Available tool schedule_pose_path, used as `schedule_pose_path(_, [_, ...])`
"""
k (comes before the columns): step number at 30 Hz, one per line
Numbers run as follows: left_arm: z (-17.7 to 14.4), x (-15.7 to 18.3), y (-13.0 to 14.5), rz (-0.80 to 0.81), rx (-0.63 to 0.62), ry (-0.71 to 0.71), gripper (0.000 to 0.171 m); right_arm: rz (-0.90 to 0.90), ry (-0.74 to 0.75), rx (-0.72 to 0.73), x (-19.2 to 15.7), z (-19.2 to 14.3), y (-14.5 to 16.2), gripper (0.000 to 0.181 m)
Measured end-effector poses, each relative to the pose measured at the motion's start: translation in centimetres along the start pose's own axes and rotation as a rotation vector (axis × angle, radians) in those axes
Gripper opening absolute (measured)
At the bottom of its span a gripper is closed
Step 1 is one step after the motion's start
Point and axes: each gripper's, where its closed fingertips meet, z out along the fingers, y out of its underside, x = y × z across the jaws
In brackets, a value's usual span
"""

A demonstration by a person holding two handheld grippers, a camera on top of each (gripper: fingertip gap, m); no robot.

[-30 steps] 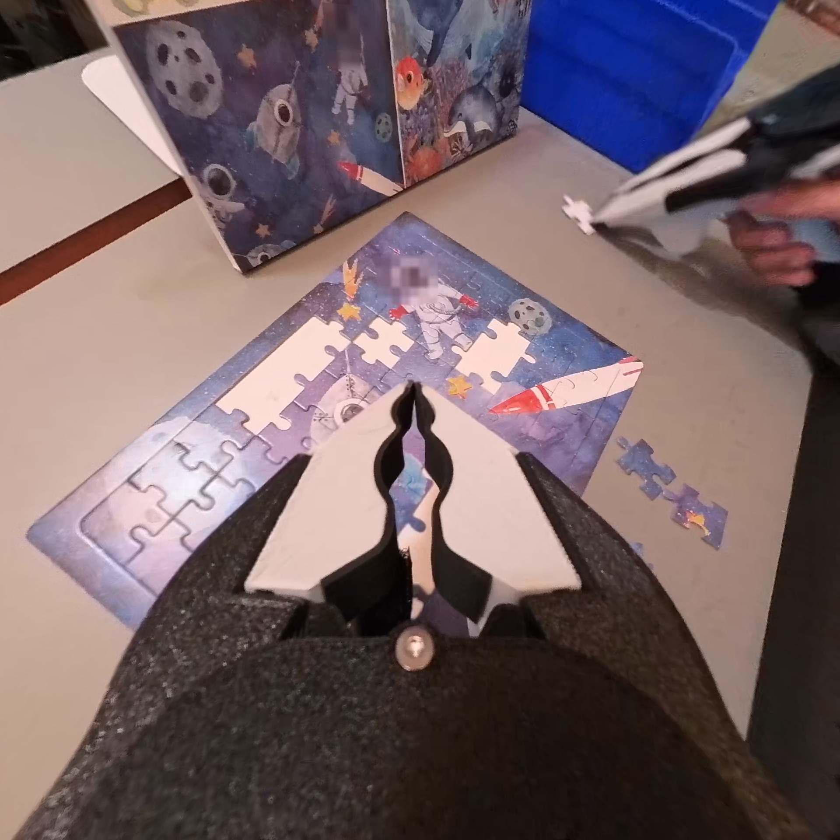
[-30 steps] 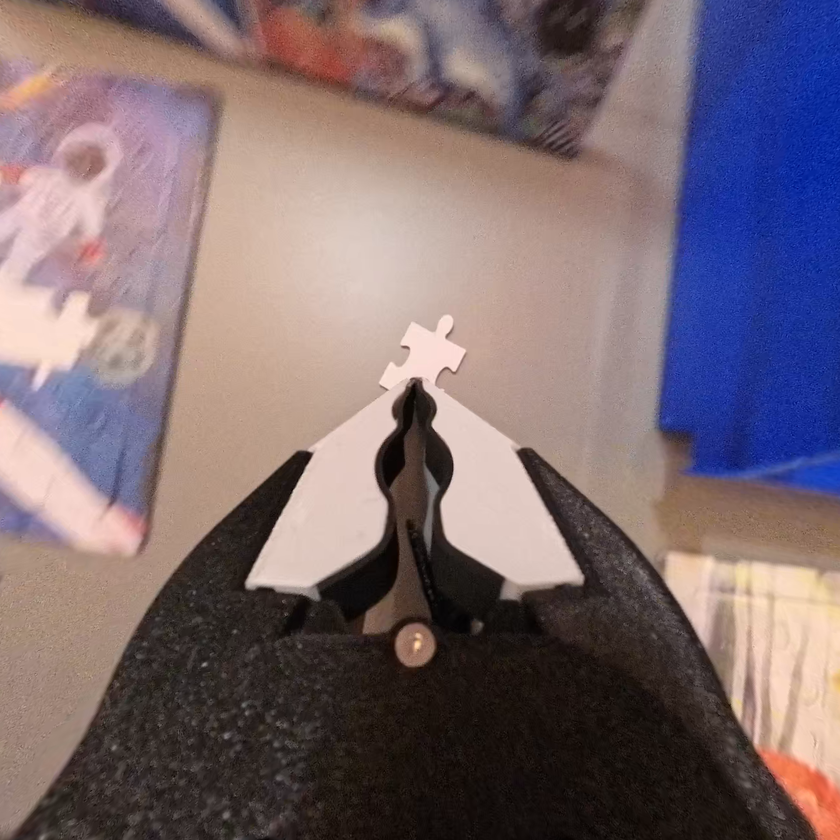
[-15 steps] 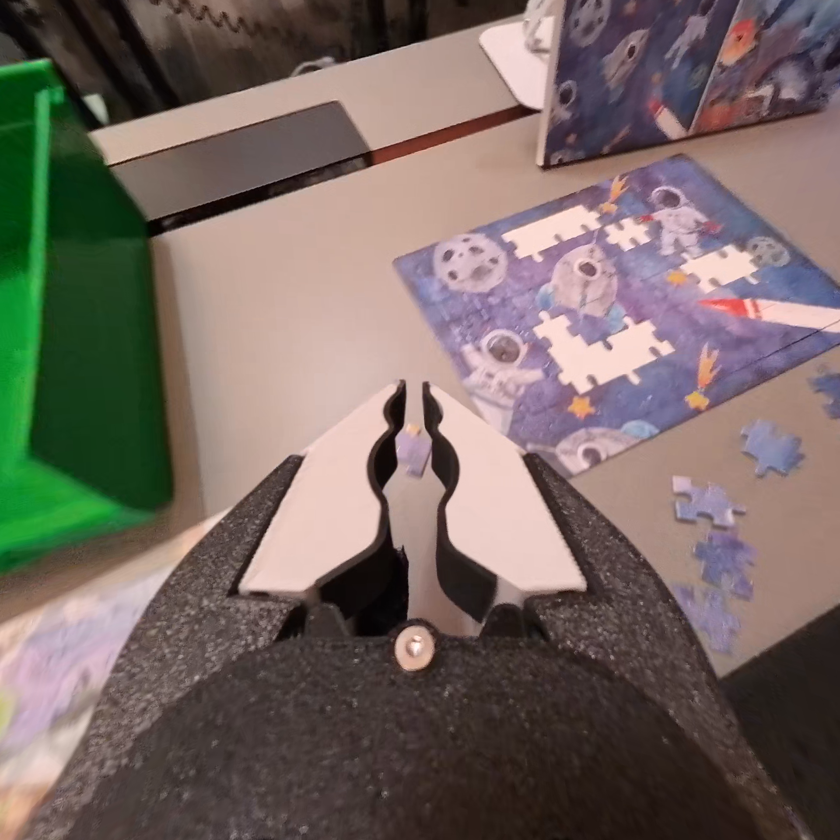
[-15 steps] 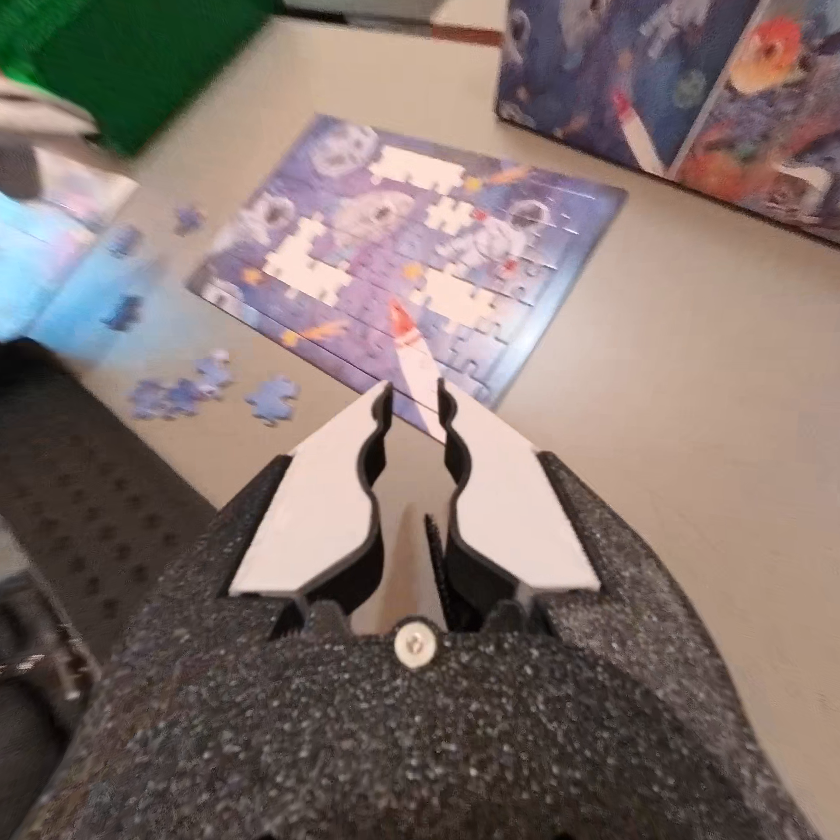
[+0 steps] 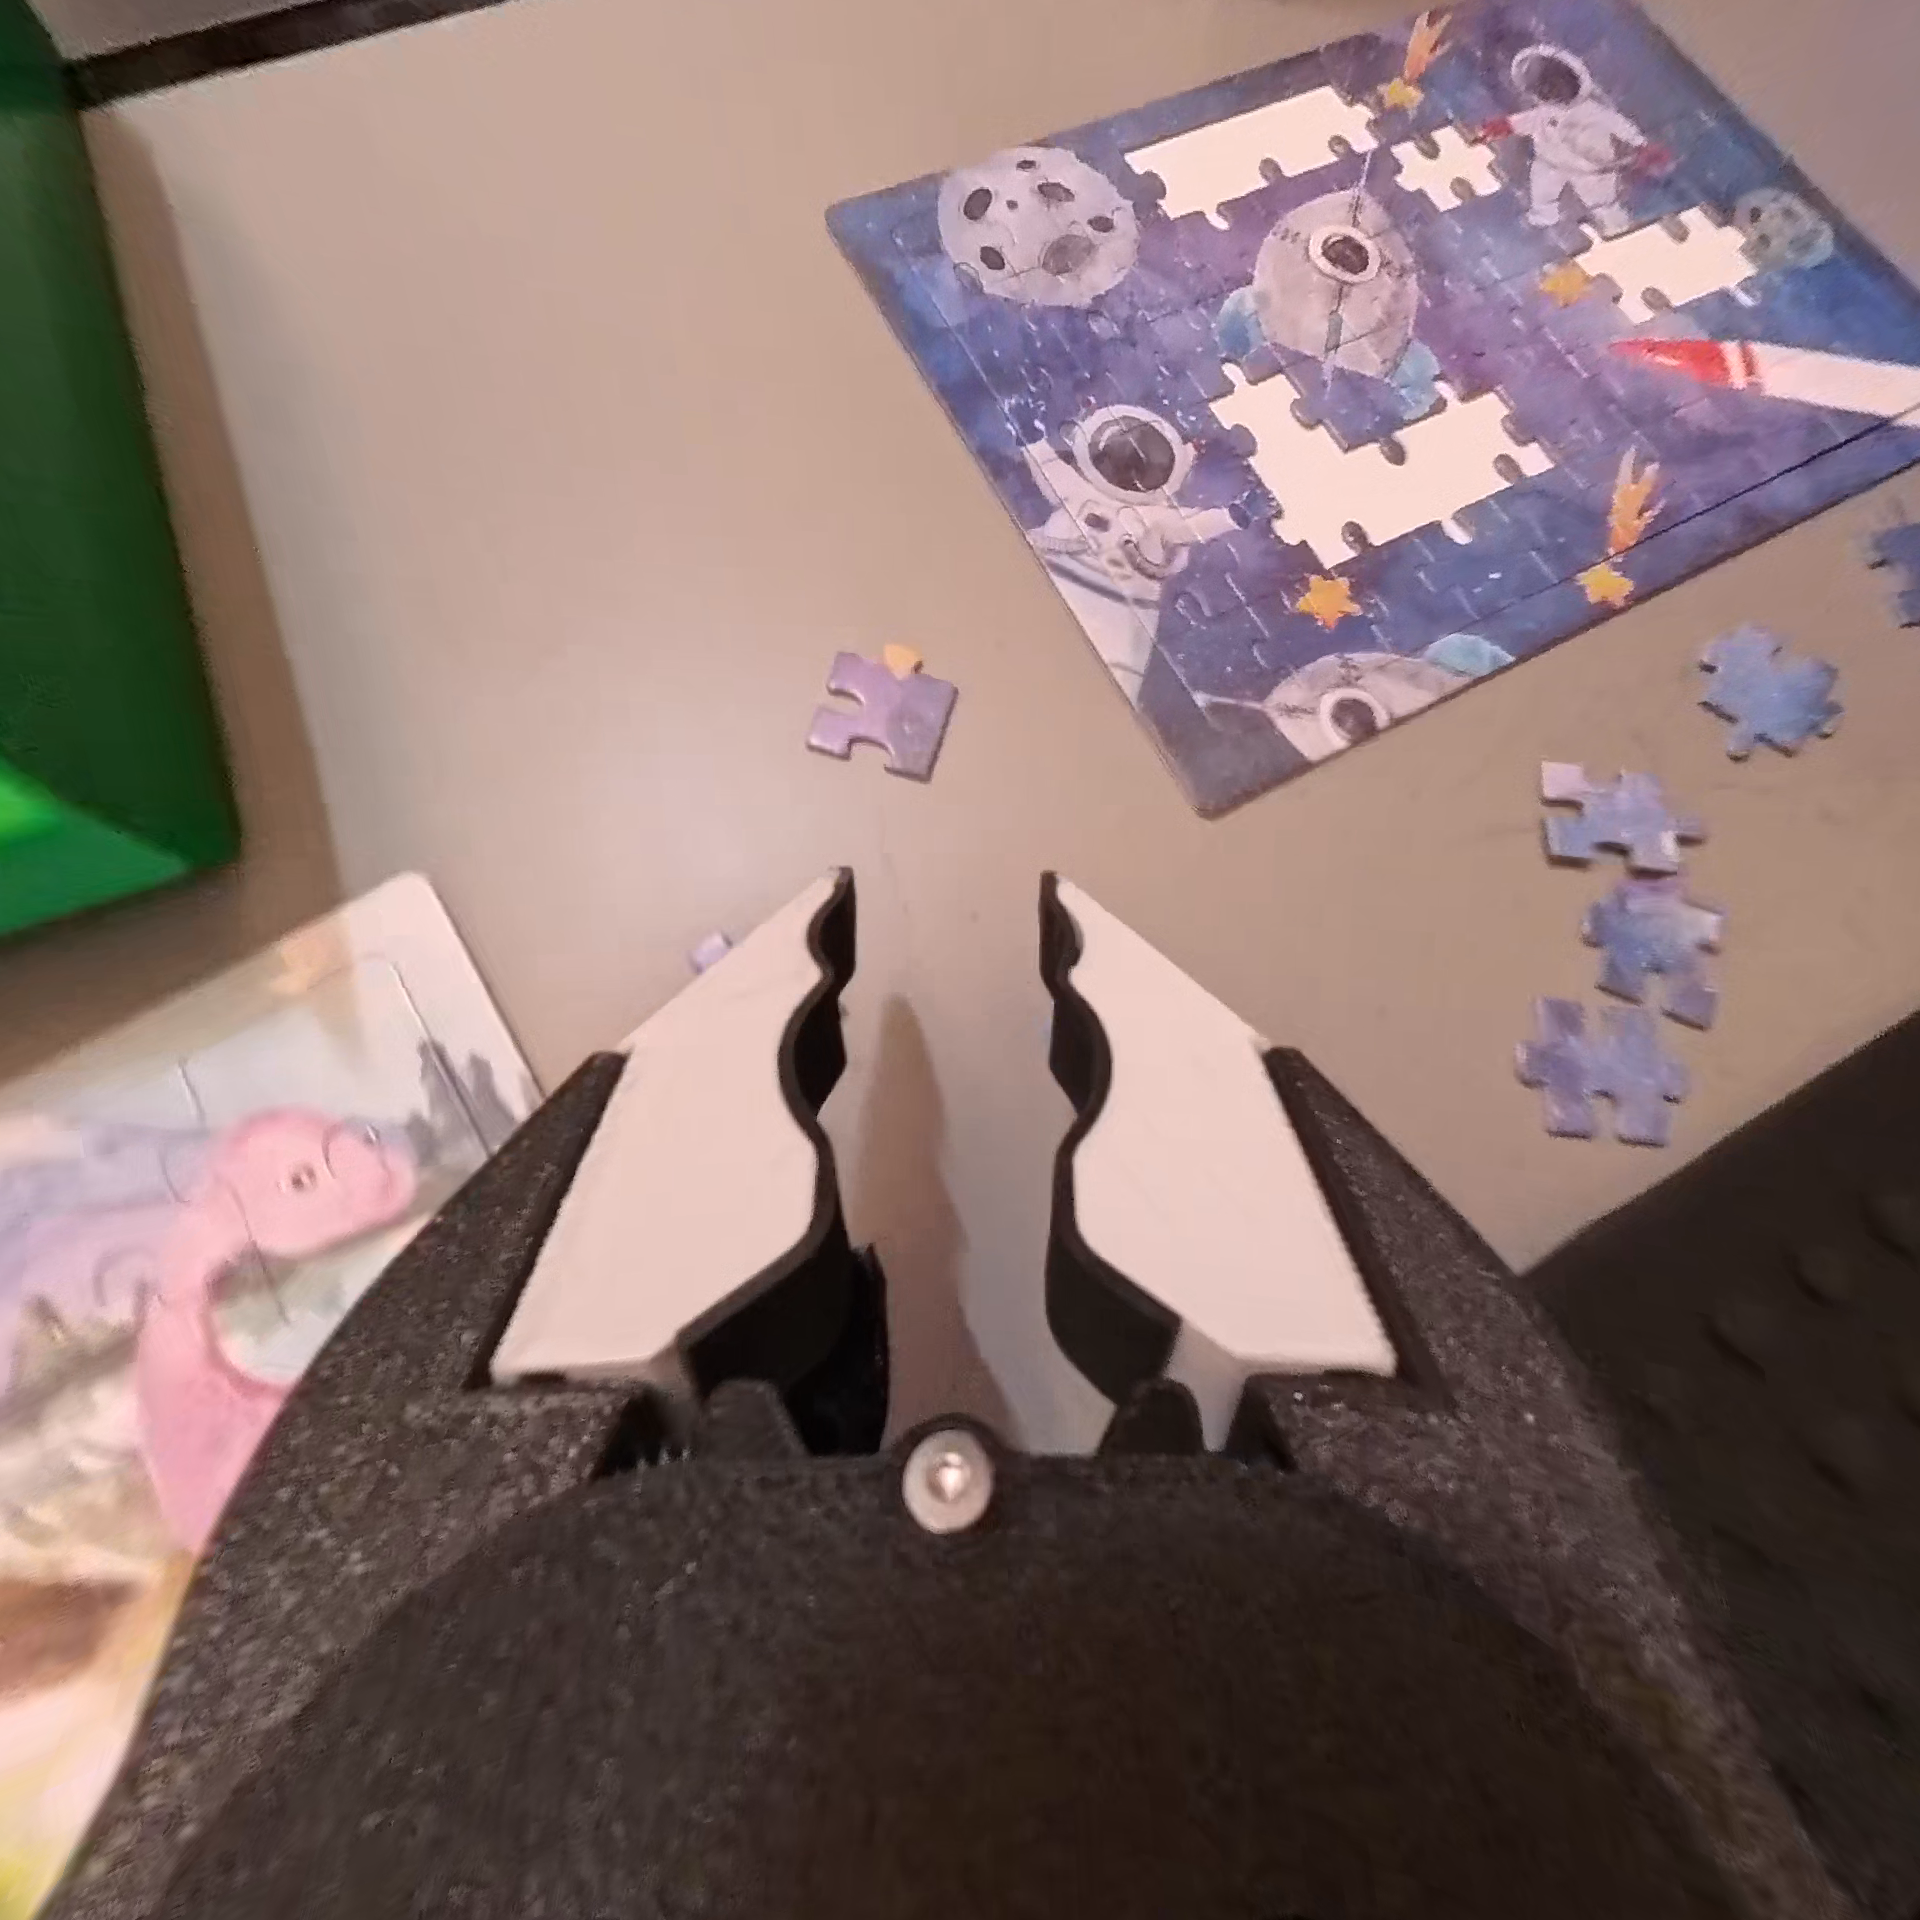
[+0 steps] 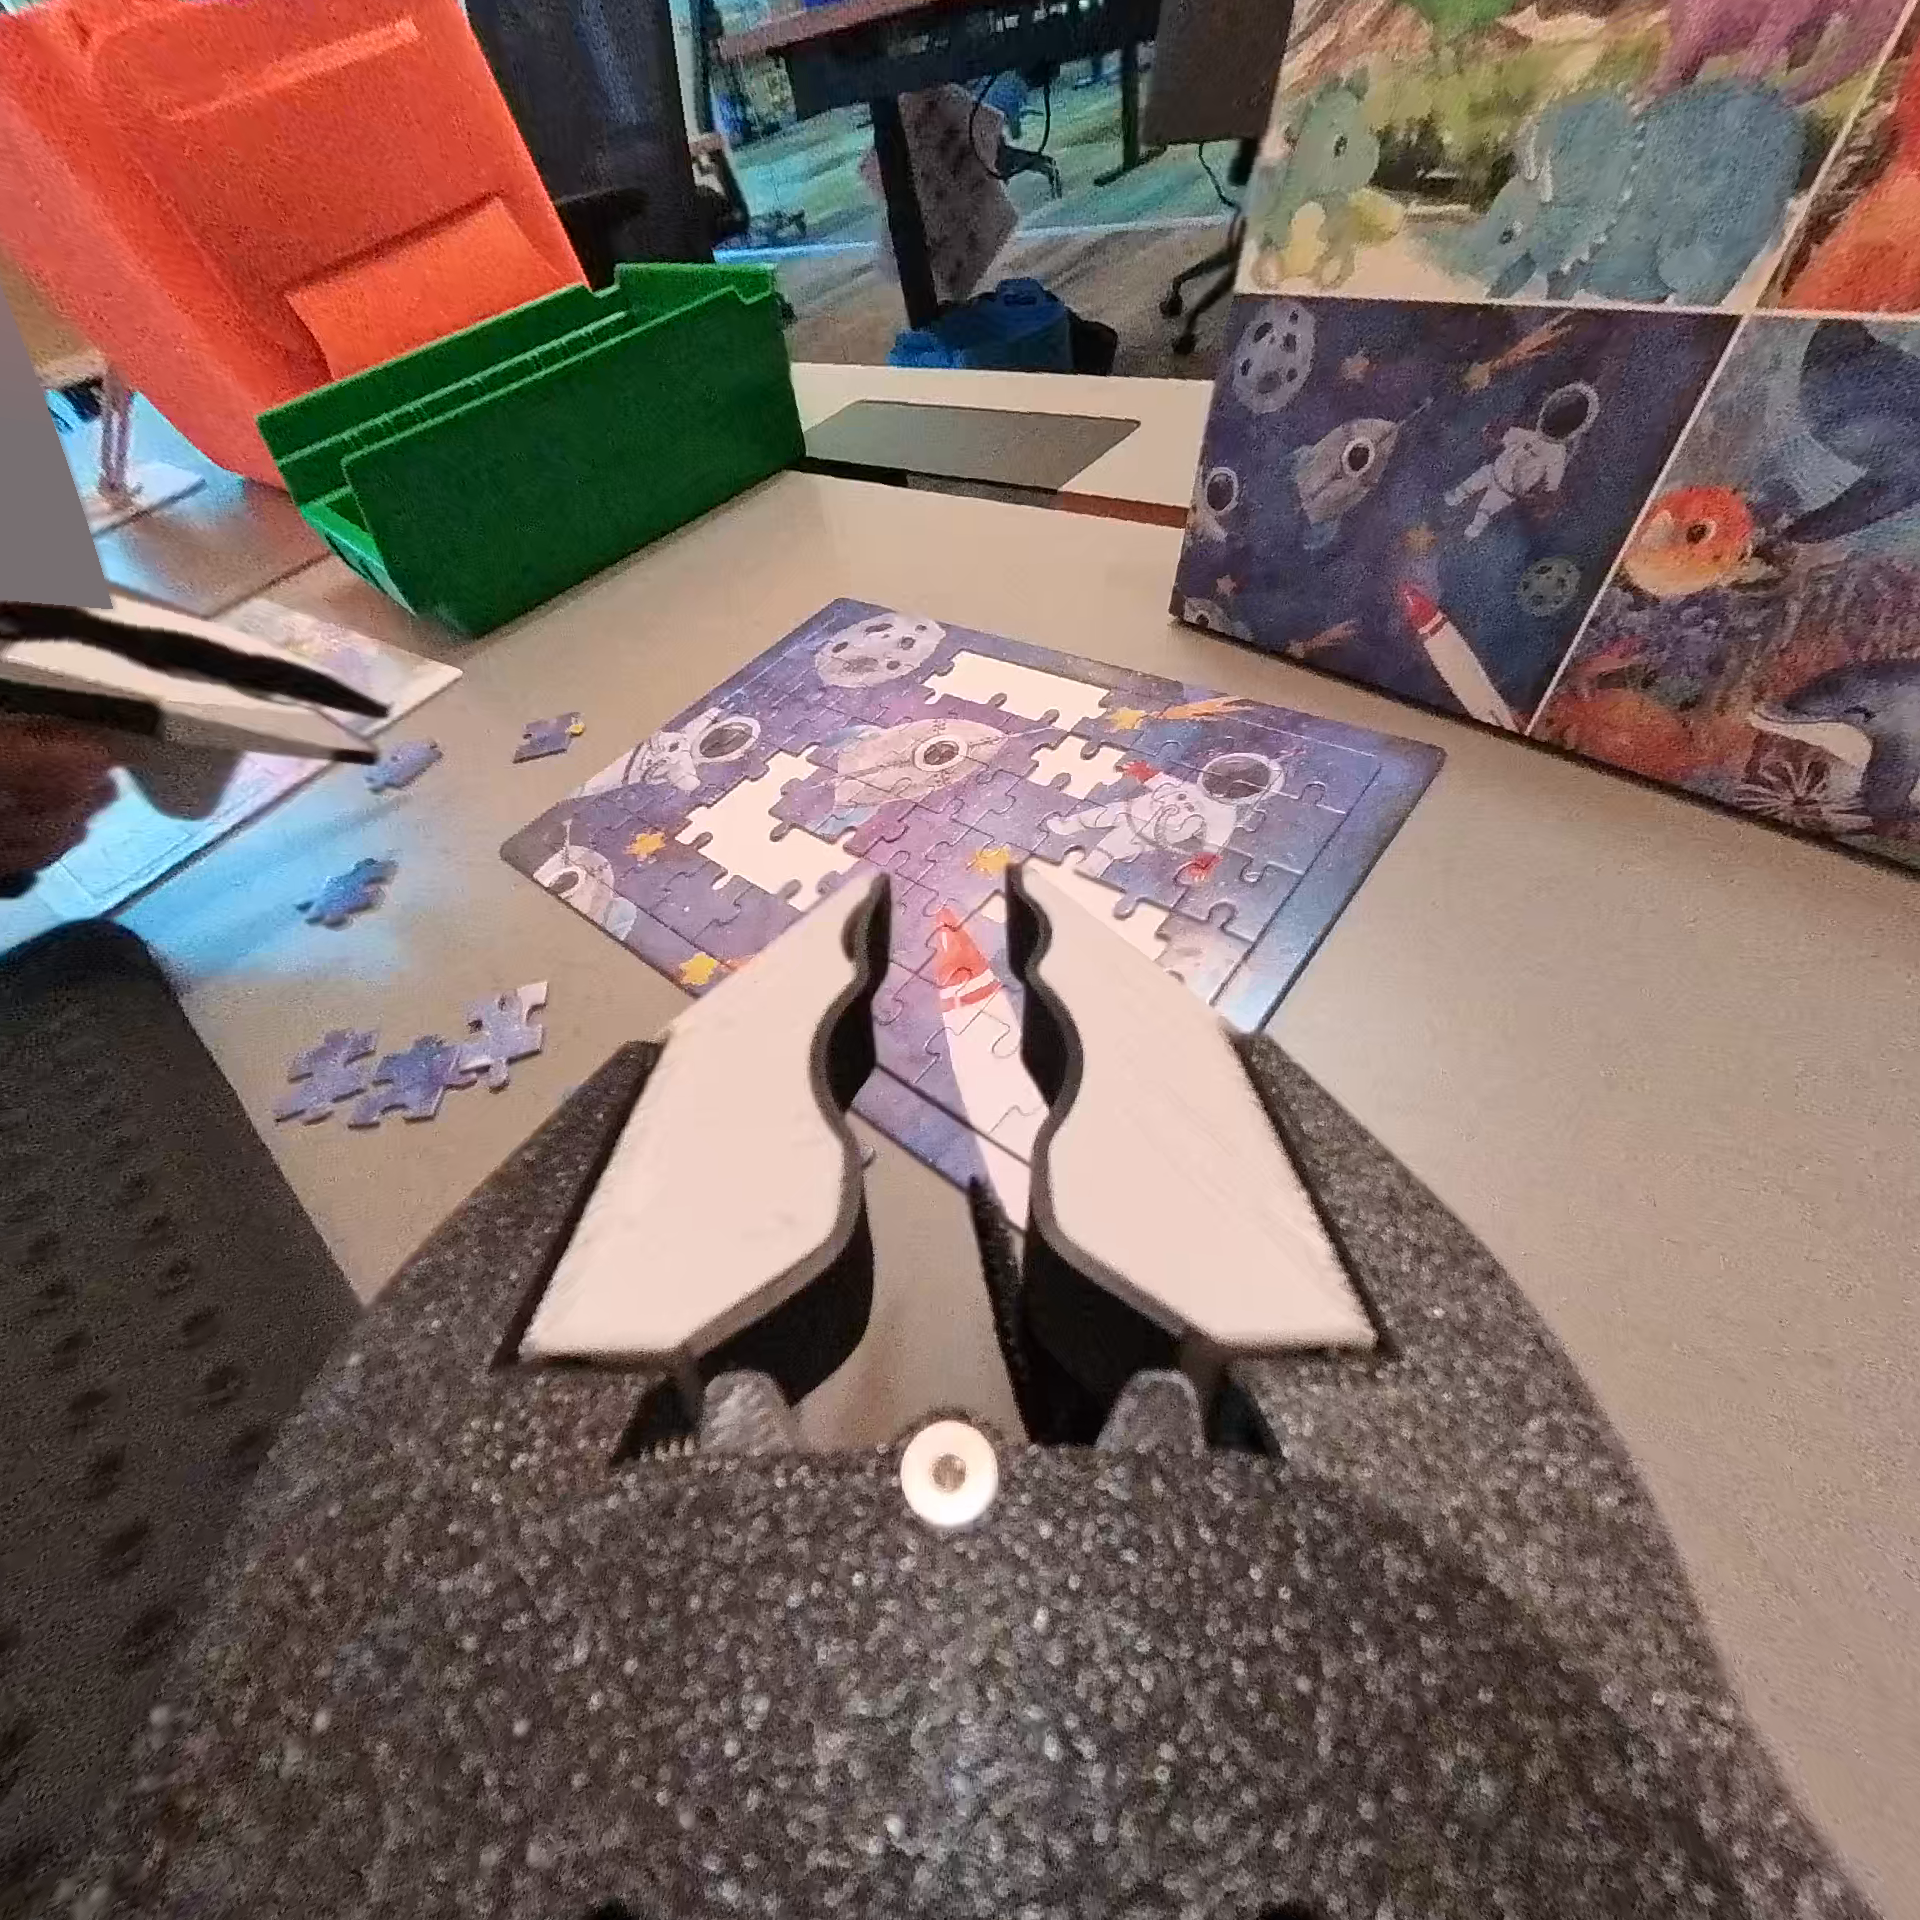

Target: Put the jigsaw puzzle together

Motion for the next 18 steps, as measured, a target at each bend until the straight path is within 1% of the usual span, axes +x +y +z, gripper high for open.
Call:
schedule_pose_path(2, [1.8, -0.6, -1.1, 0.060, -0.028, 0.038, 0.036, 0.021, 0.015, 0.009, 0.8, -0.7, 0.1, 0.021])
schedule_pose_path(4, [3.3, -0.8, -1.8, 0.094, -0.064, 0.115, 0.038, 0.021, 0.042, 0.024, 1.8, -1.4, 0.0, 0.021])
schedule_pose_path(7, [5.2, -2.0, -1.5, 0.141, -0.159, 0.143, 0.038, 0.043, 0.053, 0.043, 2.5, -2.0, -0.2, 0.021])
schedule_pose_path(9, [5.7, -2.1, -0.9, 0.165, -0.207, 0.169, 0.040, 0.063, 0.036, 0.043, 2.6, -1.9, -0.1, 0.021])
schedule_pose_path(12, [5.7, -1.7, -0.9, 0.142, -0.199, 0.219, 0.043, 0.077, 0.025, 0.030, 2.6, -1.7, 0.1, 0.021])
schedule_pose_path(14, [5.7, -1.8, -1.0, 0.140, -0.182, 0.202, 0.042, 0.089, 0.013, 0.029, 2.6, -1.6, 0.1, 0.021])
schedule_pose_path(16, [5.9, -2.0, -0.9, 0.180, -0.160, 0.135, 0.036, 0.098, 0.008, 0.024, 2.6, -1.5, 0.2, 0.021])
schedule_pose_path(17, [5.9, -1.8, -0.8, 0.197, -0.151, 0.116, 0.031, 0.101, 0.011, 0.024, 2.7, -1.5, 0.2, 0.021])
schedule_pose_path(18, [5.9, -1.6, -0.8, 0.198, -0.146, 0.092, 0.030, 0.105, 0.009, 0.019, 2.7, -1.4, 0.3, 0.021])
